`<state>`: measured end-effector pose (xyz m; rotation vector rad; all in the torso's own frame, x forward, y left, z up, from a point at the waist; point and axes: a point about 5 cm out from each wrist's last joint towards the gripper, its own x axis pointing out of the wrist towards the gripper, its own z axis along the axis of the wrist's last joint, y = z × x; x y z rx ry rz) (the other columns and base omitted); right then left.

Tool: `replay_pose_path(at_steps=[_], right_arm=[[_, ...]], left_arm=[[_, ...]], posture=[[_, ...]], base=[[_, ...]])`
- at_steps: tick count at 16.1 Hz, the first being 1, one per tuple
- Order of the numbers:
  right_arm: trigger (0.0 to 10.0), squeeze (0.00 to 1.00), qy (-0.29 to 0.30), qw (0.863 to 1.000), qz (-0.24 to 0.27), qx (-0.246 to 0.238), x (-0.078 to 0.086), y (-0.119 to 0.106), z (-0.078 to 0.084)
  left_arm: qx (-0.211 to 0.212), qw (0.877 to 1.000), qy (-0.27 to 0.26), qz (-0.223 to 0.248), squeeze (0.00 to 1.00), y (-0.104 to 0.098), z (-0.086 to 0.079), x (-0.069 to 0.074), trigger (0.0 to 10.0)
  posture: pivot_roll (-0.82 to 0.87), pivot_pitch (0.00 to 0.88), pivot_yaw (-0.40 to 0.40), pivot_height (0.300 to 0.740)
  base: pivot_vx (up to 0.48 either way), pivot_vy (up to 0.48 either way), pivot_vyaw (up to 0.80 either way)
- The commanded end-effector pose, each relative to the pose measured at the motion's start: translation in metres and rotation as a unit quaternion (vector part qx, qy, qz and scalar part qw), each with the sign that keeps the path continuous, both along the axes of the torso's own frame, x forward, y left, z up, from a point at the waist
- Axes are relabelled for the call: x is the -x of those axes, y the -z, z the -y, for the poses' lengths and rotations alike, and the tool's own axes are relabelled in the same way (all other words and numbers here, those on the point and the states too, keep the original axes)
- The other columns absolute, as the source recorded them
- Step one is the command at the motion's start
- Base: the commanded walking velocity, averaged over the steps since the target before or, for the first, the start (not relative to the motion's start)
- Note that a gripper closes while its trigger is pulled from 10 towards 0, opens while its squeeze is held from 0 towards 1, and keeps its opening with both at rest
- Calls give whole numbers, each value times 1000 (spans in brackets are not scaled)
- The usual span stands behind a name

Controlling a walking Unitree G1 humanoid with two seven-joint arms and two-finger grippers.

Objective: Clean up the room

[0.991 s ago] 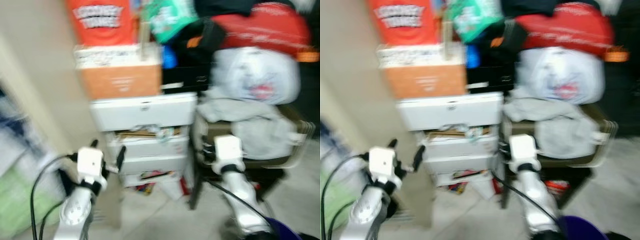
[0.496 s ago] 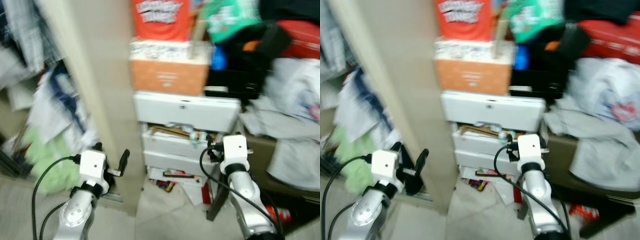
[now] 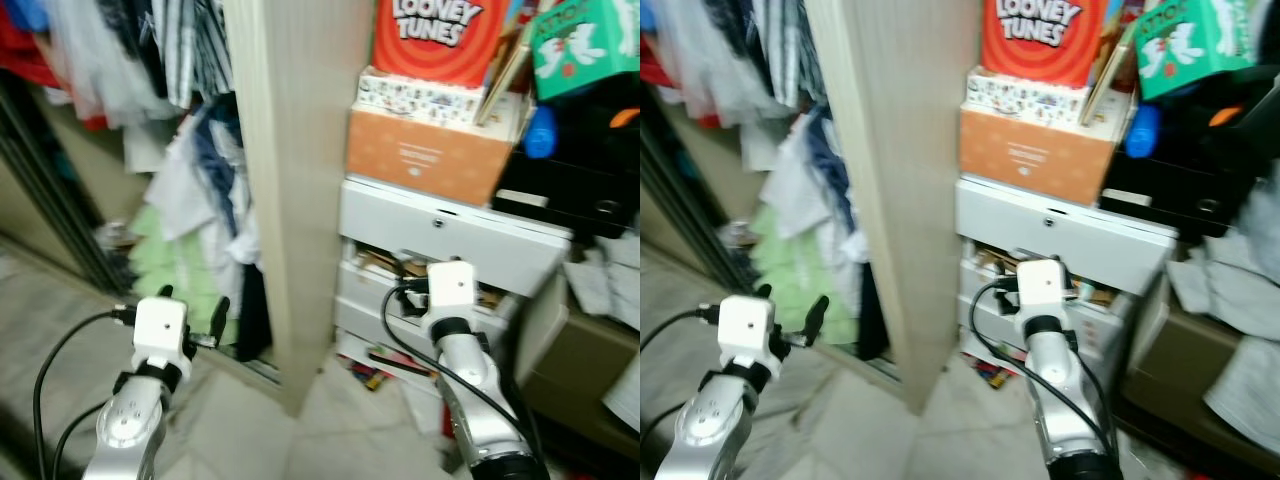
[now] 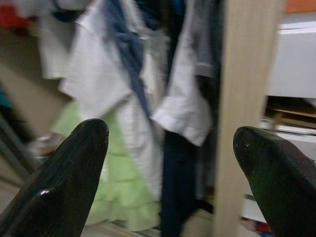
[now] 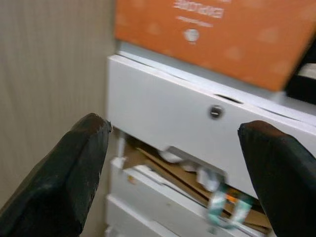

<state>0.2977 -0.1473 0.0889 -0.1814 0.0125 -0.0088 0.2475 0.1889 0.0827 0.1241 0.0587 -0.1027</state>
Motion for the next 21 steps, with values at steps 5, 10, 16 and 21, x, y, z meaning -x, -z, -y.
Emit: replay_pose_path(at_steps=[5,10,16,21], right_arm=[[10000,0,19,1000,-14,-8,-5,2,8],[10000,0,22,999,-22,-8,-4,5,8],[10000,0,95,981,-168,-12,4,43,52],[10000,0,105,955,-276,2,20,86,83]], left_arm=[[-4,999,-37,-18,0,5,-10,-8,10000],[5,999,-23,-26,0,9,-5,-9,10000],[-49,978,-76,-186,0,55,-40,6,10000],[-60,956,-113,-265,0,73,-67,4,10000]], posture=[[9,0,-1,740],[8,0,0,740],[1,0,2,740],[0,0,13,740]], base=[[0,0,240],[0,0,0],[0,0,0],[0,0,0]])
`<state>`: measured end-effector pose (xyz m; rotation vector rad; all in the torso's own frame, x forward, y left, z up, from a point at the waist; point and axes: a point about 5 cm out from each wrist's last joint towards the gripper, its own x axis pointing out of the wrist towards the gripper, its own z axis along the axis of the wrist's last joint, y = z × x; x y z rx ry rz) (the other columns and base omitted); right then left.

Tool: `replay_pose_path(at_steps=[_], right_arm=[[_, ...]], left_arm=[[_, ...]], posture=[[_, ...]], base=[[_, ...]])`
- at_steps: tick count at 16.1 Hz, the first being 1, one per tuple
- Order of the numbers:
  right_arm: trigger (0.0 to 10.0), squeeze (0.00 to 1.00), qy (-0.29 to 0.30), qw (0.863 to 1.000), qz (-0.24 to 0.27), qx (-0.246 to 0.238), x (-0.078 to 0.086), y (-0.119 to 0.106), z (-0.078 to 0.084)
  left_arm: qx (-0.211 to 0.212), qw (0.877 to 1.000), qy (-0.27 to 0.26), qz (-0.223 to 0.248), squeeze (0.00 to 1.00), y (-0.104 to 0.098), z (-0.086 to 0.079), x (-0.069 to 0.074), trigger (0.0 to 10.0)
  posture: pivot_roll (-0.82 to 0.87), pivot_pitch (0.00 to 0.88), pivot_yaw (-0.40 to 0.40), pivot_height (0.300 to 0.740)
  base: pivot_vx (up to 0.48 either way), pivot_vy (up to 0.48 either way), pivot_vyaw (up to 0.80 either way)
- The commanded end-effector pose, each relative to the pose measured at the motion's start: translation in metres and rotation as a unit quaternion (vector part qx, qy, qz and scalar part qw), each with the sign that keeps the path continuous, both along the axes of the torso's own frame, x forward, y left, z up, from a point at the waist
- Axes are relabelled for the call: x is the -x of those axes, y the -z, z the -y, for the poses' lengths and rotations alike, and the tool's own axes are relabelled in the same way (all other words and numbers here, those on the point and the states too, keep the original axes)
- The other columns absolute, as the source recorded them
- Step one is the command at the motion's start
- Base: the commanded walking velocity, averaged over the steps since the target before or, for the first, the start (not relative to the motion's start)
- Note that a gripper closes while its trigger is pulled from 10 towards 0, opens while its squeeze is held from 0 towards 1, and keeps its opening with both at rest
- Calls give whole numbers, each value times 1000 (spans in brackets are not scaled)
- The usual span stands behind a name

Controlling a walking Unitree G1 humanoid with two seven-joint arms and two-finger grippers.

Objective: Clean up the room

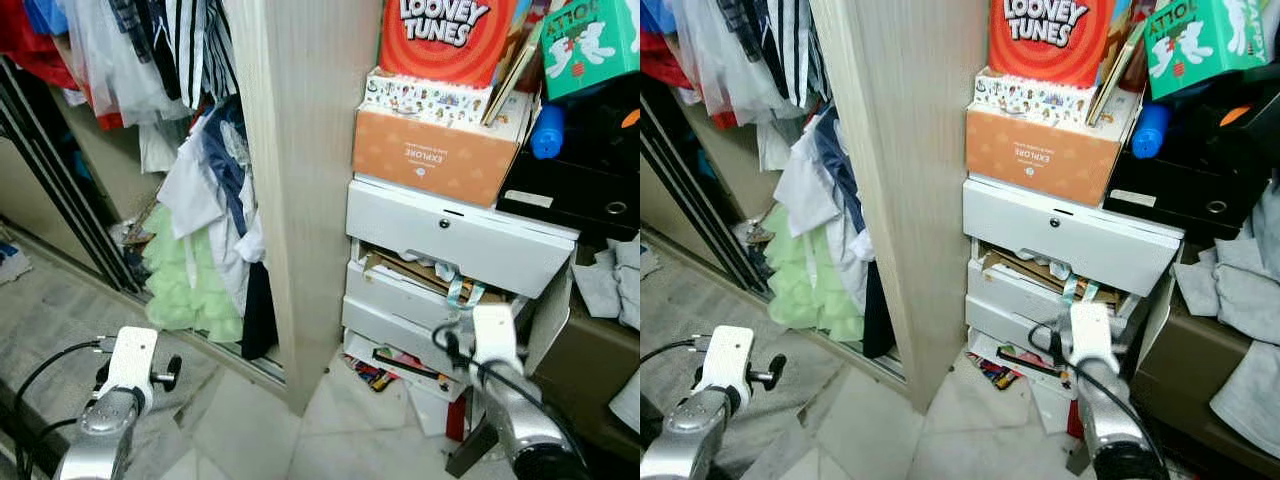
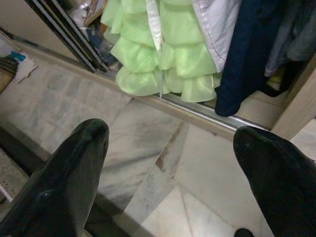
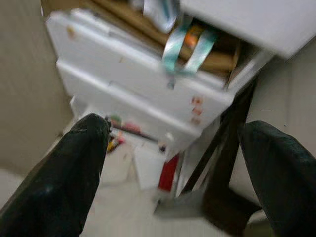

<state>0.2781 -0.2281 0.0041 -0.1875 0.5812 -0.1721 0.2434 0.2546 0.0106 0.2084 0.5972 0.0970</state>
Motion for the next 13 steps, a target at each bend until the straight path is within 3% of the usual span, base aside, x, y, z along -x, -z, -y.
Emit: replay_pose_path(at_steps=[1,3,5,7,9,10,13], right_arm=[[10000,0,3,1000,-24,-8,6,9,4],[10000,0,-9,997,-71,-33,25,33,-2],[10000,0,30,991,-108,-80,47,52,0],[10000,0,38,986,-133,-91,62,62,1],[10000,0,43,981,-165,-90,80,72,5],[10000,0,44,978,-191,-74,94,78,10],[10000,0,45,977,-197,-66,94,79,10]], left_arm=[[4,1000,-4,-16,0,2,-1,0,10000],[9,999,-9,-34,0,11,1,3,10000],[7,996,-42,-72,0,30,-12,18,10000],[19,994,-71,-87,0,37,-19,29,10000],[15,996,-60,-69,0,33,-16,24,10000],[12,997,-54,-46,0,26,-11,13,10000],[5,999,-47,-16,0,19,-8,2,10000]], posture=[[0,0,13,740],[11,0,13,740],[19,0,10,740],[16,0,12,740],[18,0,9,740],[27,0,2,740],[17,0,3,740]], base=[[0,0,0],[0,0,0],[0,0,0],[0,0,0],[0,0,381],[0,0,763],[0,0,763]])
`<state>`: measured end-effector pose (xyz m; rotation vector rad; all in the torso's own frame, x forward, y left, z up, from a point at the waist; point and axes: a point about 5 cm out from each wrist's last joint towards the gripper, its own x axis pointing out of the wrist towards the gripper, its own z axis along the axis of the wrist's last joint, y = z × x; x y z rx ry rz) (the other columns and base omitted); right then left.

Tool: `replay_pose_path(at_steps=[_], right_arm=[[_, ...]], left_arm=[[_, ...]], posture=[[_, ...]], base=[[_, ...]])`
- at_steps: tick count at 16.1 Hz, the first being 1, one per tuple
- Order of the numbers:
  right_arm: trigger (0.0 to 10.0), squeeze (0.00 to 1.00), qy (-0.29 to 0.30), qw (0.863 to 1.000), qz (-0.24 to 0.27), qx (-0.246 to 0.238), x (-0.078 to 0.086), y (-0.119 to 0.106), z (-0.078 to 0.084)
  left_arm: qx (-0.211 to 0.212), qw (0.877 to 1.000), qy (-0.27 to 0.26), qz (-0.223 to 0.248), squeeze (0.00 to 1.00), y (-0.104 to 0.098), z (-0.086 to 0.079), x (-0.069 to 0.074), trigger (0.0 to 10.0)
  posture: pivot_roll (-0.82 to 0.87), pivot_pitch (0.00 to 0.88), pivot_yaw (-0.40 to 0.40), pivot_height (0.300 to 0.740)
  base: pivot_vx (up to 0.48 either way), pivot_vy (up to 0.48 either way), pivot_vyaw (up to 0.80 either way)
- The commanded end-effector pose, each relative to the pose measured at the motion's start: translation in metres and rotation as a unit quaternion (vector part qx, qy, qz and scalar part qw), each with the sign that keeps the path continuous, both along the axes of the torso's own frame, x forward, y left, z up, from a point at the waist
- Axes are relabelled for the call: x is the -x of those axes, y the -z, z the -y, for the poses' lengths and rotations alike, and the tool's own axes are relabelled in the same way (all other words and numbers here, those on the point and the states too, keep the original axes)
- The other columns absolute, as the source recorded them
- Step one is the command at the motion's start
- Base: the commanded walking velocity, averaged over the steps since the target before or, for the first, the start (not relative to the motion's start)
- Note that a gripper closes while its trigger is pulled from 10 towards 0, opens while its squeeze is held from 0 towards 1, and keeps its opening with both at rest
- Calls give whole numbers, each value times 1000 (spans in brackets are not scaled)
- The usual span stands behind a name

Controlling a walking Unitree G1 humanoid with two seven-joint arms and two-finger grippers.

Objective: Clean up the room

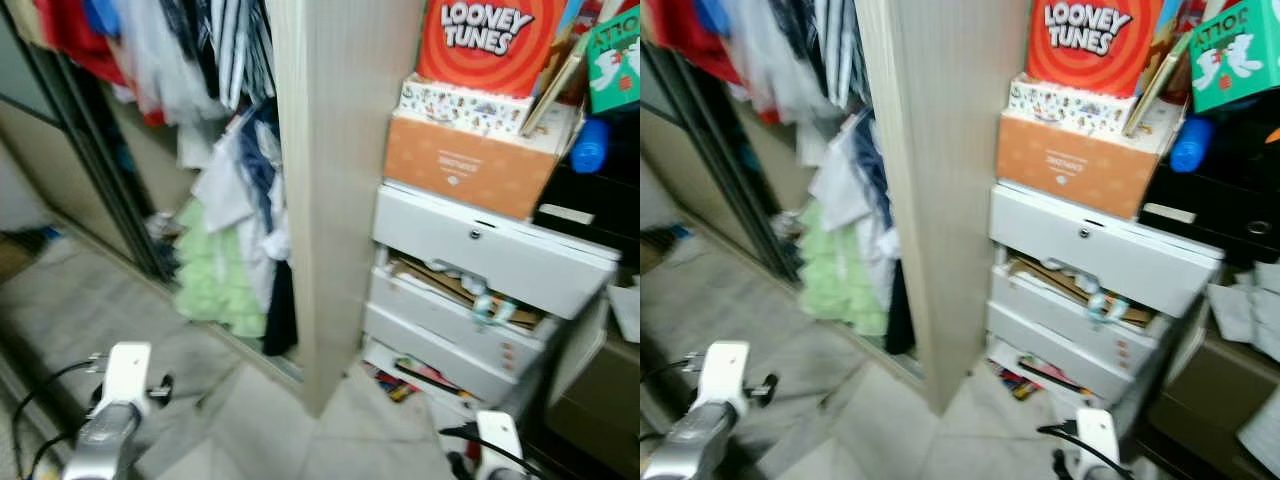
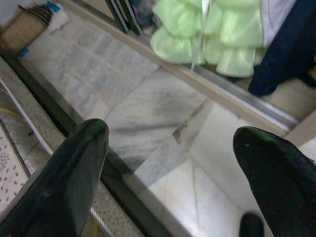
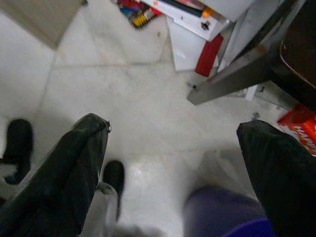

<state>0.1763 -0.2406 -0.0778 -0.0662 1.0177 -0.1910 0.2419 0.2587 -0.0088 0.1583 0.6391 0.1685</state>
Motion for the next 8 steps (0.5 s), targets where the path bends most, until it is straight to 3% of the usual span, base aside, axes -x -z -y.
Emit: replay_pose_path(at_steps=[1,4,6,8], right_arm=[[10000,0,-6,1000,17,0,-12,-5,-4],[10000,0,-23,999,26,8,-27,-9,-16],[10000,0,-23,999,21,6,-21,-5,-22],[10000,0,-23,1000,11,4,-9,2,-27]], left_arm=[[-4,1000,-4,8,0,-3,-2,-2,10000],[7,1000,-1,28,0,-7,3,-8,10000],[11,999,0,45,0,-10,7,-11,10000],[13,998,0,60,0,-14,8,-14,10000]], posture=[[13,0,4,740],[8,0,4,740],[7,0,5,740],[5,0,6,740]], base=[[0,0,763],[0,0,763],[0,0,759],[0,0,216]])
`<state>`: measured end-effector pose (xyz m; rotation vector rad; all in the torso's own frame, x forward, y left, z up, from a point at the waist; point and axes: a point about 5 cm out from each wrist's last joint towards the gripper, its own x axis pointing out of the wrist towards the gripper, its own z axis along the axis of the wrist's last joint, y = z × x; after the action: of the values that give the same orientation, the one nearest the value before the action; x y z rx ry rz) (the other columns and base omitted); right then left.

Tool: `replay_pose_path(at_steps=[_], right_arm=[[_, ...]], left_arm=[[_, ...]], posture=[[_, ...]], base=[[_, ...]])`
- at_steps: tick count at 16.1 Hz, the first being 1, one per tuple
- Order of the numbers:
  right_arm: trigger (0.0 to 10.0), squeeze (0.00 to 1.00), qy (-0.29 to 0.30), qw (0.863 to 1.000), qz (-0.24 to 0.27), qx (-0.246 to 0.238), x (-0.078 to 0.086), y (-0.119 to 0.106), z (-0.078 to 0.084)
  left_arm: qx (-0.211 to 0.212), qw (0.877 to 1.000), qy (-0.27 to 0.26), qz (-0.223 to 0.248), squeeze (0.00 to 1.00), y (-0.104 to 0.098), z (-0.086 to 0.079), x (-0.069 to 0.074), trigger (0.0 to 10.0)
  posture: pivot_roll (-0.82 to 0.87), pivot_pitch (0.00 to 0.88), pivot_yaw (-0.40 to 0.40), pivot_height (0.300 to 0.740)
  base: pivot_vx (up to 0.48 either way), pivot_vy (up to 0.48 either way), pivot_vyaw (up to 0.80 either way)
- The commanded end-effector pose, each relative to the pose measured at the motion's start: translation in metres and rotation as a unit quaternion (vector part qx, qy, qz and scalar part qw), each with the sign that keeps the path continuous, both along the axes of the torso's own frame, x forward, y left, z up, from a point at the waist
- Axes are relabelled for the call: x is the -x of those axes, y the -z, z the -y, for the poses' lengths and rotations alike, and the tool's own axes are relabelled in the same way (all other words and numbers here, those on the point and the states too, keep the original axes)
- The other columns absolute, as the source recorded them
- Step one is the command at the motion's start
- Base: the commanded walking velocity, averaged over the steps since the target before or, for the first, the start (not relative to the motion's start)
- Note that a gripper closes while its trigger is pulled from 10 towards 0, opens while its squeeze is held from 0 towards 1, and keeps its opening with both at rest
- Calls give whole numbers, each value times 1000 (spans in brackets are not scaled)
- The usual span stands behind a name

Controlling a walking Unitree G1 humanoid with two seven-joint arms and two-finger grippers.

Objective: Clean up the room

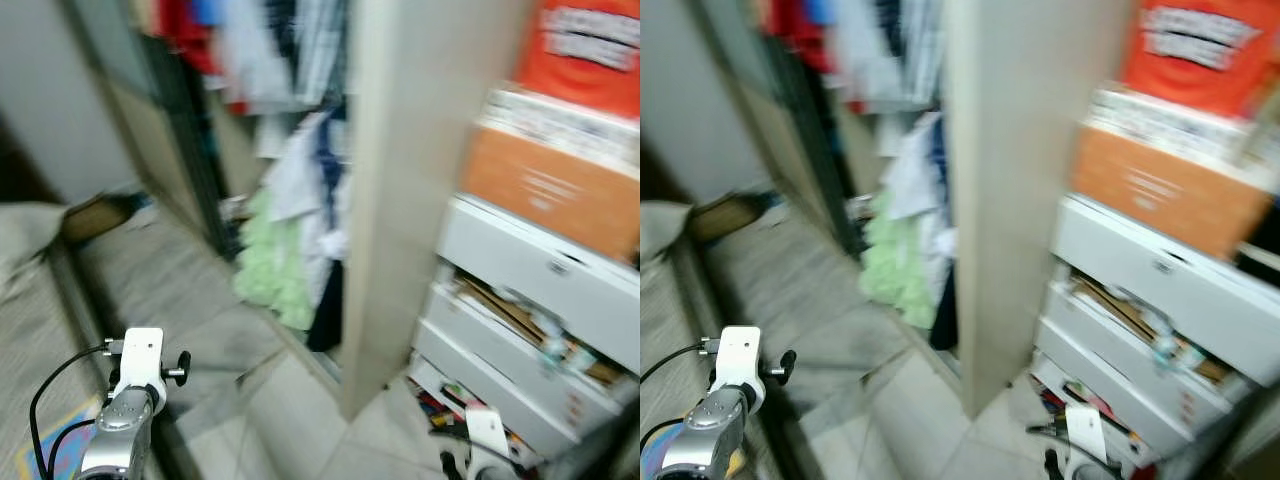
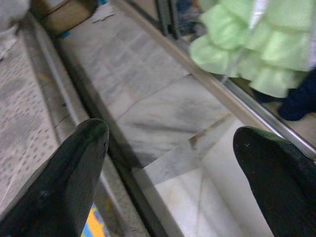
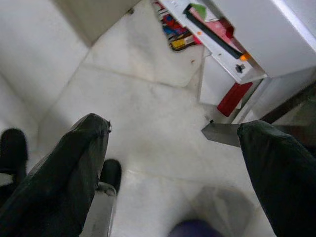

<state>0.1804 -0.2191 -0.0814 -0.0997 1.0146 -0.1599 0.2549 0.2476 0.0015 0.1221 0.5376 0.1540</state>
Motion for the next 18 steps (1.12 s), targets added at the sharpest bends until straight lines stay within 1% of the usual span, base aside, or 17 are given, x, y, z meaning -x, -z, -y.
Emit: replay_pose_path(at_steps=[1,3,5,8,10,11,13,14,15,17,18], right_arm=[[10000,0,-2,1000,10,-3,-3,-1,-6],[10000,0,-12,1000,-1,1,4,3,-7],[10000,0,-12,1000,-5,-1,12,7,-11],[10000,0,-18,1000,-5,-2,12,8,-16],[10000,0,-26,1000,-3,-2,9,7,-17],[10000,0,-27,1000,-1,0,7,6,-16],[10000,0,-27,1000,4,4,0,1,-7],[10000,0,-34,999,6,10,-4,-3,3],[10000,0,-36,999,8,15,-6,-6,12],[10000,0,-37,999,10,19,-9,-11,24],[10000,0,-37,999,11,20,-11,-12,25]], left_arm=[[-3,1000,-7,10,0,-4,-4,-2,10000],[1,1000,-3,13,0,-5,-3,-4,10000],[3,1000,-2,13,0,-4,-2,-4,10000],[6,1000,-2,13,0,-4,-1,-5,10000],[7,1000,-1,13,0,-3,0,-3,10000],[9,1000,0,16,0,-3,0,-3,10000],[3,1000,-3,14,0,-2,0,-3,10000],[-6,1000,-9,12,0,-2,-2,-3,10000],[-5,1000,-11,15,0,-2,-2,-3,10000],[-7,1000,-15,16,0,-2,-2,-3,10000],[-8,1000,-16,17,0,-2,-3,-3,10000]], posture=[[5,0,6,740],[5,0,6,740],[2,0,7,740],[4,0,4,740],[4,0,4,740],[4,0,4,740],[4,0,4,740],[4,0,4,740],[4,0,4,740],[4,0,4,740],[1,0,4,740]], base=[[0,0,0],[0,0,0],[0,-349,0],[0,-457,0],[0,-332,0],[0,0,0],[0,0,0],[0,0,0],[0,0,0],[0,0,0],[0,0,0]])
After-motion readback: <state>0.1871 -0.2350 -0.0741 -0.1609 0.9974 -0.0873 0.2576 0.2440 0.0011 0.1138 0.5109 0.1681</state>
